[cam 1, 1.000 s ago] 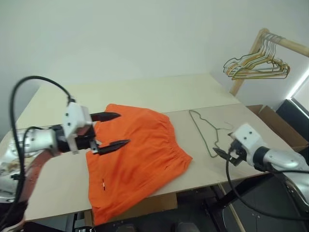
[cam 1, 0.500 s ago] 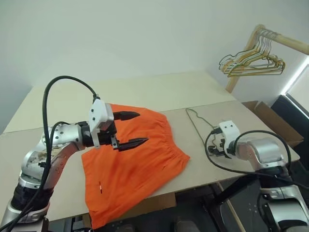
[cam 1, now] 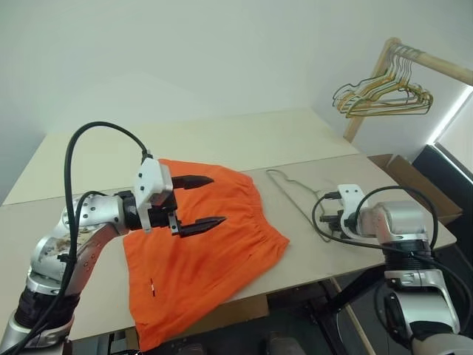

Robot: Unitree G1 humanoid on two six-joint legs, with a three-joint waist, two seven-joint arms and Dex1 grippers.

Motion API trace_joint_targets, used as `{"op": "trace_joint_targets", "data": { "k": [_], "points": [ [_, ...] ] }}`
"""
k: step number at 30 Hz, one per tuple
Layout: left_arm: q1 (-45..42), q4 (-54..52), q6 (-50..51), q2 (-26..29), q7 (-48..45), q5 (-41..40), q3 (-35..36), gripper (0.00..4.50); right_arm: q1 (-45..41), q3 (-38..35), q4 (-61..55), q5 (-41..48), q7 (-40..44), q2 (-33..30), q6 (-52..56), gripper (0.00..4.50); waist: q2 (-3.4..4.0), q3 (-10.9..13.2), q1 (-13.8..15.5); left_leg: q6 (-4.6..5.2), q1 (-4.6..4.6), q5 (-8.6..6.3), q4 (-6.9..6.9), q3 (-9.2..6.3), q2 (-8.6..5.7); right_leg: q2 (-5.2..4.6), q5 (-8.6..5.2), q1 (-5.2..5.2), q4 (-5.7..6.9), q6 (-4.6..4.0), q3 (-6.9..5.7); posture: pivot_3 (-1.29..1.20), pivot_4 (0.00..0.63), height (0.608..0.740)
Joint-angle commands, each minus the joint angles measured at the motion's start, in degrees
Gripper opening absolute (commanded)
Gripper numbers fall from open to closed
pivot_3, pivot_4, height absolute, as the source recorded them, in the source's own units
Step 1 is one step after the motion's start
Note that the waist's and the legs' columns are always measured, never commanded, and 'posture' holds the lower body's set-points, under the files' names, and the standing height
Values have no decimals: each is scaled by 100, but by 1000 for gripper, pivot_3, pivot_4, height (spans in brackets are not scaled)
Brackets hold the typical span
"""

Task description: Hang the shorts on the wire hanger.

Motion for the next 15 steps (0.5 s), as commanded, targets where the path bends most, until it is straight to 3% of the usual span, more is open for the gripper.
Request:
{"op": "trace_joint_targets", "data": {
  "k": [1, 8, 11, 15],
  "points": [
    [-97, -67, -91, 24, 21, 25, 134, 4500, -95, -255, -242, -132, -177, 108, 109, 25, 0, 0, -3, 0, -1, 0, 0, 0, 0, 0, 0, -1, 0, 0, 0, -71, 0, 740],
    [-399, 250, -170, -56, -31, 129, 37, 4500, -356, -594, -1103, -367, -496, 260, -391, 25, 7, 2, -17, -27, -28, 17, 0, 6, -6, -2, 1, -42, 13, 0, 13, -89, 0, 740],
    [-657, 512, -162, -128, -16, 202, -2, 4500, -218, -218, -1883, -443, -166, 20, -1196, 25, 12, 5, -17, -37, -38, 22, -1, 5, -6, 2, 0, -52, 11, 1, 10, -95, 0, 740],
    [-1049, 905, -164, -182, -19, 322, -12, 4500, 306, 745, -2694, -1068, 608, -896, -3183, 25, 11, 5, -23, -34, -52, 20, 0, 0, -8, 1, -2, -57, 0, 5, 3, -101, 0, 740]
  ]
}}
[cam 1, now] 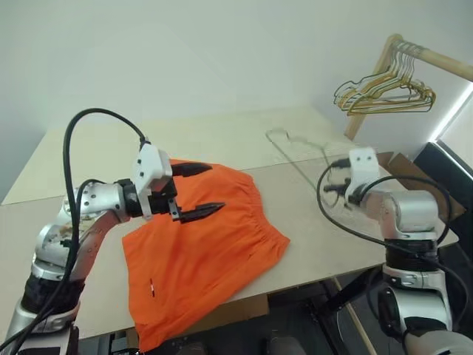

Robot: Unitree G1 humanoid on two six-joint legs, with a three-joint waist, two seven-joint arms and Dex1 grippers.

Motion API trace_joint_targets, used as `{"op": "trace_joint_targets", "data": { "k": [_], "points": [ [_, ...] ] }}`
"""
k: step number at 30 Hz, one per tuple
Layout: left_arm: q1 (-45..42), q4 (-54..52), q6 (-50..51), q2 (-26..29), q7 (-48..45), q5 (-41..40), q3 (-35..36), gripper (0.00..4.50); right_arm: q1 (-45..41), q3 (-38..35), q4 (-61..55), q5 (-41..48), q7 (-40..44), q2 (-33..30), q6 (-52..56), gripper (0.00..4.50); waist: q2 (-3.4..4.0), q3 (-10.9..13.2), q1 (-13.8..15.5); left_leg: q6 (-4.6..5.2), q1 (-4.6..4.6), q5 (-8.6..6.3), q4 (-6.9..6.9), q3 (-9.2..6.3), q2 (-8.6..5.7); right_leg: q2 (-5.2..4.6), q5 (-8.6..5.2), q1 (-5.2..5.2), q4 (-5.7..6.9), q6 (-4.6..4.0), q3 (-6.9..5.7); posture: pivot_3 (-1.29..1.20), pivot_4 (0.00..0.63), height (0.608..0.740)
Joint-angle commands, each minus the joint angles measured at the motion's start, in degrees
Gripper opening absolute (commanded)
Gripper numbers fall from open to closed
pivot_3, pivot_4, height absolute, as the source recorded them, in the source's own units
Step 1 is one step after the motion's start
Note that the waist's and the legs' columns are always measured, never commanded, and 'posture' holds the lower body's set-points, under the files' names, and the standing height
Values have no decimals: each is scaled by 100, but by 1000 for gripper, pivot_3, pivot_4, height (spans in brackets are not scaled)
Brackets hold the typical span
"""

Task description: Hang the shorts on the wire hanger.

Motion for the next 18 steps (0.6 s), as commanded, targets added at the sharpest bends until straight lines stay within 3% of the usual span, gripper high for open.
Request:
{"op": "trace_joint_targets", "data": {
  "k": [1, 4, 9, 13, 18],
  "points": [
    [-393, 313, -64, -16, -17, 51, 99, 4500, 355, 700, -565, -777, 619, -799, -2086, 25, -1, 0, 4, 1, 1, -1, 0, 0, 0, 0, -2, 1, -1, 3, -1, -101, 0, 740],
    [-816, 825, 48, -40, -176, -130, 240, 4500, 678, 1126, -325, -1652, 894, -1645, -4466, 25, -2, 1, -11, 6, -5, -3, 6, -1, -9, -6, -5, 0, -4, 7, -4, -103, 0, 740],
    [-1549, 1611, 94, -20, -178, 38, 268, 4500, 766, 979, 254, -1847, 1293, -2095, -6876, 25, -5, 3, -106, 11, -17, -7, 42, -2, 0, 1, -4, 0, 2, 10, -8, -98, 0, 740],
    [-1860, 2249, -115, 165, -945, 369, -163, 4500, 559, 851, 492, -1721, 1592, -2046, -7926, 25, -6, 3, -176, 11, -10, -7, 44, -1, 4, 2, -3, 6, 3, 10, -2, -101, 0, 740],
    [-2103, 2822, -380, 187, -2022, 626, -667, 4500, 259, 809, 684, -1700, 1837, -1860, -8318, 25, -6, 3, -165, 9, -14, -6, 49, 0, 10, 2, -3, 2, 8, 10, -6, -113, 0, 740]
  ]
}}
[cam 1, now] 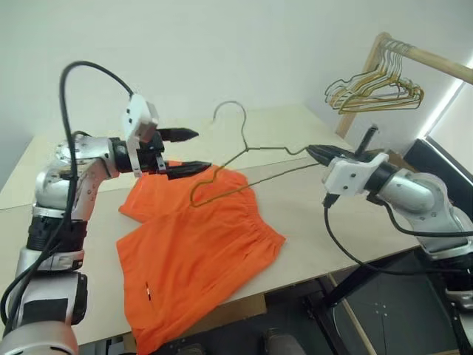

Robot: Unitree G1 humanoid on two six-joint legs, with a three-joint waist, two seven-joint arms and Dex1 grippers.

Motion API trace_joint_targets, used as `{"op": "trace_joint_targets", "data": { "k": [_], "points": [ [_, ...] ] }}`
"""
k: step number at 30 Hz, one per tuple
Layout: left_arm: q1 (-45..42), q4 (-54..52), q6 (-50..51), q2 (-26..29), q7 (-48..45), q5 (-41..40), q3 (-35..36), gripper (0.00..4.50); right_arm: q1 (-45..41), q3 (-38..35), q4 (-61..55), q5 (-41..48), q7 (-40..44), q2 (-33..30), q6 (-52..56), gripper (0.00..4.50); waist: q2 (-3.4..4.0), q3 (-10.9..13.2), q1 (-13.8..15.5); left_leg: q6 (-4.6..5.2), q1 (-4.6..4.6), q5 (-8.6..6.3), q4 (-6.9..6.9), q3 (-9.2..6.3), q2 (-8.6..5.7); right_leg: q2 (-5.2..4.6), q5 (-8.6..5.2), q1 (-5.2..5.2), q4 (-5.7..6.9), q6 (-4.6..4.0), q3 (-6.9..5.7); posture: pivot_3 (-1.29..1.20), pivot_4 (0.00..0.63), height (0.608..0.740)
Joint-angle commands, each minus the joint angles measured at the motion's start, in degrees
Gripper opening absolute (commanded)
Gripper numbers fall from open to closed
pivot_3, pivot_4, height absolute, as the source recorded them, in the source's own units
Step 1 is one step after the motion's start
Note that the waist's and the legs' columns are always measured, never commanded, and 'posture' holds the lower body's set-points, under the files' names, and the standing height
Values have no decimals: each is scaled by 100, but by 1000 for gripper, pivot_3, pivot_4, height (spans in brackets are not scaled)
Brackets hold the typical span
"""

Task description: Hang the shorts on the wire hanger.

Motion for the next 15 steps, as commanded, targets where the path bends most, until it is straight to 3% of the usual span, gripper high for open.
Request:
{"op": "trace_joint_targets", "data": {
  "k": [1, 10, 13, 15],
  "points": [
    [-226, 219, -341, 71, -776, 241, -302, 4500, -281, -315, 60, 71, 107, 82, -312, 25, 0, 0, 7, 0, -2, 0, 2, 0, 0, 0, 0, 0, -1, 0, -1, -115, 0, 740],
    [-20, 365, -766, 100, -1304, 925, -775, 4500, -498, -425, 104, 5, 275, 237, -387, 25, 0, 0, 15, 8, -16, -5, 10, 0, 1, -3, 0, -8, -1, 0, -1, -129, 0, 740],
    [32, 432, -905, 35, -1157, 1150, -785, 3968, -508, -452, 91, -11, 298, 250, -404, 0, 0, 0, 16, 14, -15, -8, 12, 0, 3, -3, 0, -8, 1, 0, 0, -127, 0, 740],
    [85, 454, -1047, 11, -1108, 1284, -784, 3379, -530, -469, 90, -30, 300, 277, -390, 0, 0, 0, 17, 17, -15, -10, 14, 0, 3, -4, 0, -8, 3, 0, 0, -127, 0, 740]
  ]
}}
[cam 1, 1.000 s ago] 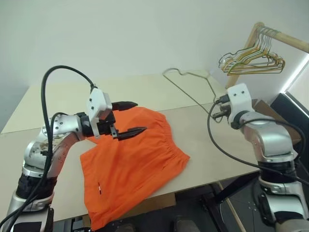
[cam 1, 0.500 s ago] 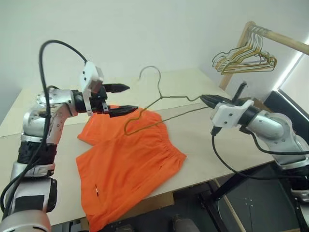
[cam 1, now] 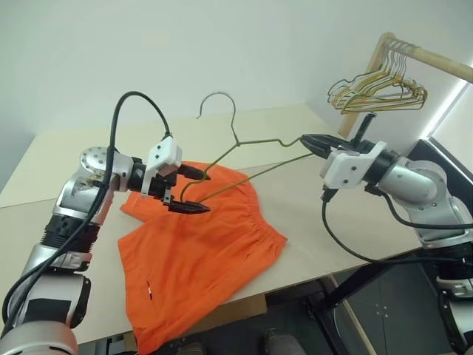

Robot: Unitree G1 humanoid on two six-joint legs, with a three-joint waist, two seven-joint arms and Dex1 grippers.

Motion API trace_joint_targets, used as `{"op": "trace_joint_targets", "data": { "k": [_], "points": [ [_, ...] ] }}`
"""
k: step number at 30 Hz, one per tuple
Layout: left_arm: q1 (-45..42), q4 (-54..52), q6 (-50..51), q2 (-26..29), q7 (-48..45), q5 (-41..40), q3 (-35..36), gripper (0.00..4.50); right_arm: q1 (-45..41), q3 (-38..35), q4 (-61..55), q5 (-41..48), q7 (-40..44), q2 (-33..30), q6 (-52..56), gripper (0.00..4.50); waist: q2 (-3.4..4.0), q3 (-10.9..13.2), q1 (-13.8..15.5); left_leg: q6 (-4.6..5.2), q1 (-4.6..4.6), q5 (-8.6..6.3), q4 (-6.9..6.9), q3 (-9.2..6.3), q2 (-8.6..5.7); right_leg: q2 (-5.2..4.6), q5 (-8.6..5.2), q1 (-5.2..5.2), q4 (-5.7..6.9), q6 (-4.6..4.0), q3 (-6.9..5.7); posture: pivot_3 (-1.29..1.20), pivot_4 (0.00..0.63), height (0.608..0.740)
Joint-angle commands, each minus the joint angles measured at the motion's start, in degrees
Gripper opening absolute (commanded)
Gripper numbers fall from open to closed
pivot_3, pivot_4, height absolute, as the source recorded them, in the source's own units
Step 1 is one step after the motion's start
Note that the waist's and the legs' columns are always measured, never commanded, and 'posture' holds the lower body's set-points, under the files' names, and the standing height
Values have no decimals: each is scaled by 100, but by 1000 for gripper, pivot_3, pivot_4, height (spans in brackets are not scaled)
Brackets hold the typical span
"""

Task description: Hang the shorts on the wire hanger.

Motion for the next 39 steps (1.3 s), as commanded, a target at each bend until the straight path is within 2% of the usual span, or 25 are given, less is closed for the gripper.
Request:
{"op": "trace_joint_targets", "data": {
  "k": [1, 9, 11, 18, 20, 21, 30, 32, 36, 39],
  "points": [
    [-2, 17, -238, -28, 114, 194, 33, 3005, -256, -314, -73, -11, -24, 26, -77, 0, 0, 0, 0, 1, 0, -1, 1, 0, 1, 0, 0, 0, 0, 0, 0, -127, 0, 740],
    [69, 77, -313, -19, 60, 220, 138, 341, -379, -345, -4, -119, -69, 150, -34, 0, 0, 0, 6, 5, -1, -3, 6, 1, 2, -1, 0, 1, 2, 0, -1, -114, 0, 740],
    [73, 88, -297, -24, 90, 215, 169, 9, -382, -361, -20, -144, -61, 187, -38, 0, 0, 0, 7, 5, -1, -3, 7, 1, 2, -2, 0, 0, 4, 0, -1, -113, 0, 740],
    [-43, 193, -147, -65, 272, 238, 251, 9, -175, -345, -257, -56, 159, 163, -164, 0, 1, 0, 13, 6, -2, -4, 10, 0, 2, -2, 0, 1, 5, 1, -3, -115, 0, 740],
    [-45, 209, -110, -55, 293, 234, 272, 0, -18, -329, -366, -2, 335, 53, -341, 513, 1, 0, 14, 6, -2, -4, 10, 0, 2, -2, 0, 1, 5, 0, -3, -116, 0, 740],
    [-35, 218, -111, -37, 294, 247, 276, 0, 61, -322, -420, 53, 458, -18, -396, 624, 0, 0, 16, 6, -2, -4, 10, 0, 1, -3, 0, 1, 5, 1, -3, -116, 0, 740],
    [42, 220, -165, 129, 347, 555, 207, 0, 415, -443, -668, 928, 1561, -520, -175, 3750, 1, 0, 11, 34, -1, -21, 16, 0, 3, -2, 0, 3, 8, 1, -4, -108, 0, 740],
    [72, 243, -327, 208, 361, 753, 136, 0, 482, -445, -832, 1475, 2092, -728, 400, 4435, 0, 0, 12, 34, -1, -21, 16, 0, 3, -3, 0, 3, 8, 1, -4, -103, 0, 740],
    [144, 143, -449, 379, 272, 988, 8, 0, 154, -354, -1329, 2791, 3013, -1132, 2879, 4478, 3, 0, 17, 38, -1, -23, 19, -2, 5, -4, 0, 6, 8, 0, -7, -91, 0, 740],
    [254, -46, -442, 461, 177, 1022, -11, 0, -550, 149, -1310, 2877, 3540, -1186, 4250, 4478, 5, 1, 17, 51, 0, -31, 27, -3, 8, -5, 1, 4, 15, -2, -9, -84, 0, 740]
  ]
}}
